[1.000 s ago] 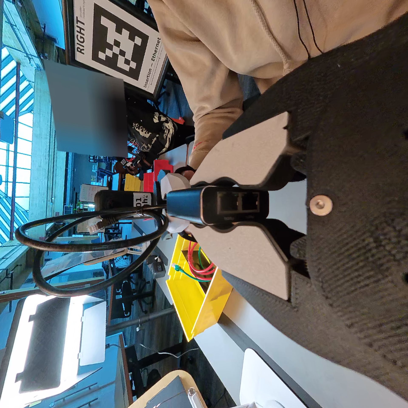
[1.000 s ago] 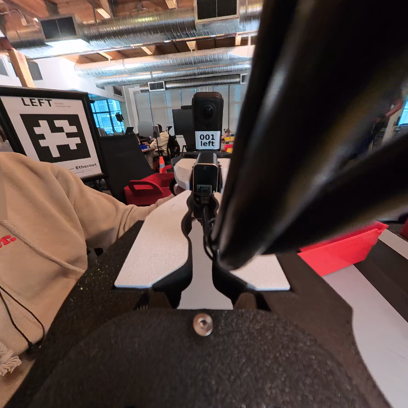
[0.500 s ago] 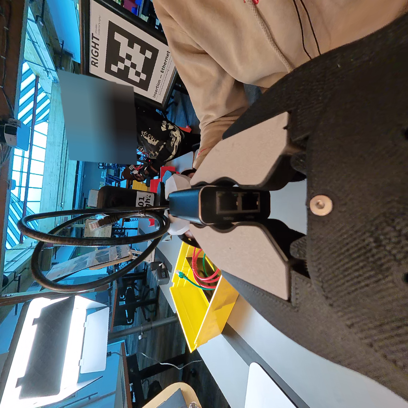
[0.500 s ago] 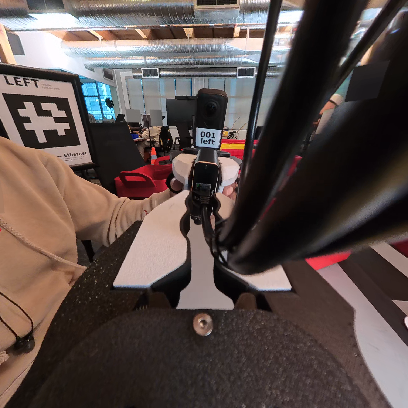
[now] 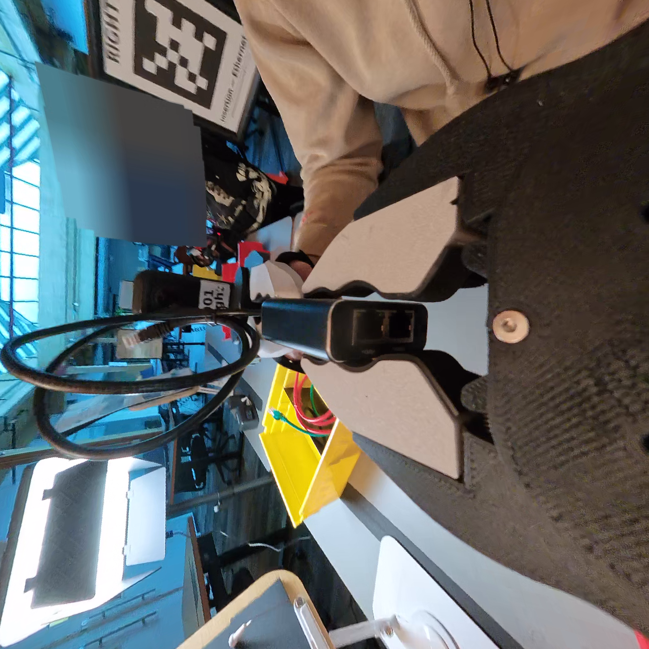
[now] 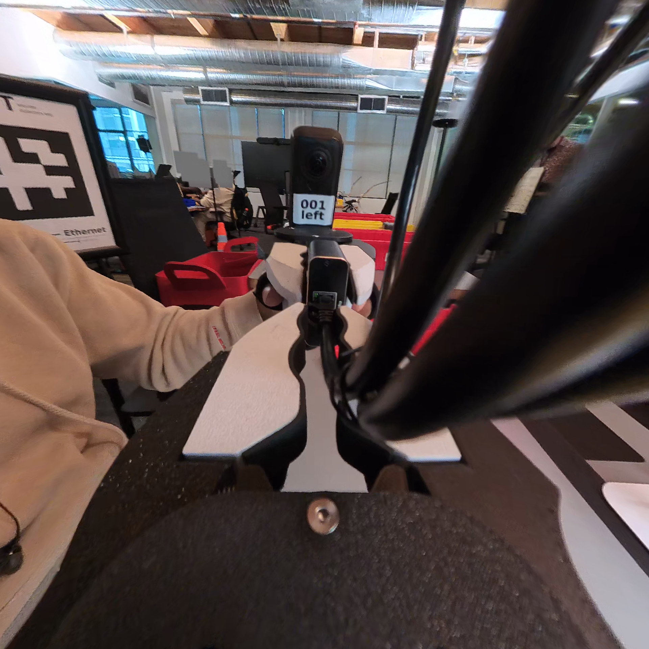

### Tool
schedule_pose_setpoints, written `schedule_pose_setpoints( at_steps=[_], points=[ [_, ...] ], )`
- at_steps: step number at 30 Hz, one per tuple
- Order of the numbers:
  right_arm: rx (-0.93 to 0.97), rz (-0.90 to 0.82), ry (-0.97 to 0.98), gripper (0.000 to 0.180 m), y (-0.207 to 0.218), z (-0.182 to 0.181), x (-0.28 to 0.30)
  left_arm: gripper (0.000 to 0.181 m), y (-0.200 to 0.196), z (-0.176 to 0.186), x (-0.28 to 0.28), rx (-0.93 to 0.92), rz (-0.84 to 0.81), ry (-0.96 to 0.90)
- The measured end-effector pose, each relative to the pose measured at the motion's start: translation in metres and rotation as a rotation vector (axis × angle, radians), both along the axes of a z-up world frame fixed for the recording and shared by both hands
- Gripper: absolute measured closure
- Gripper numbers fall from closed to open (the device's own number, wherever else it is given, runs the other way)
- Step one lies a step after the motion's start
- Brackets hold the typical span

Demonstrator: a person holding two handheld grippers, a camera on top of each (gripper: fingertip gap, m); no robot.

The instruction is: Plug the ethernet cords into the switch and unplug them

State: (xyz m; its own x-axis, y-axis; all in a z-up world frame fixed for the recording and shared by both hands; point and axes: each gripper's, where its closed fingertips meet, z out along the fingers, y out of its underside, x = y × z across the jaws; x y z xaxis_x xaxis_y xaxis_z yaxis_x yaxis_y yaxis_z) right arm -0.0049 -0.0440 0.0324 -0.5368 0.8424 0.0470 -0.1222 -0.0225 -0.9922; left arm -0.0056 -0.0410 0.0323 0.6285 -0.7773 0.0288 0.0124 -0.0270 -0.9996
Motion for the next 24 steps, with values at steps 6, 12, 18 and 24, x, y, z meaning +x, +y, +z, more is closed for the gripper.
schedule_pose_setpoints(
  at_steps=[6, 12, 18, 24],
  points=[
    [0.078, -0.141, 0.027, 0.165, 0.005, 0.001, -0.006, 0.154, 0.001, 0.0, -0.004, 0.032, 0.094, 0.103],
    [0.075, -0.192, 0.087, 0.164, 0.004, 0.009, -0.006, 0.154, -0.002, 0.008, -0.004, 0.09, 0.12, 0.097],
    [0.073, -0.206, 0.115, 0.165, 0.003, 0.016, -0.004, 0.153, -0.002, 0.016, -0.003, 0.136, 0.124, 0.108],
    [0.071, -0.204, 0.082, 0.165, 0.008, 0.019, -0.002, 0.154, 0.002, 0.019, -0.002, 0.152, 0.131, 0.074]
  ],
)
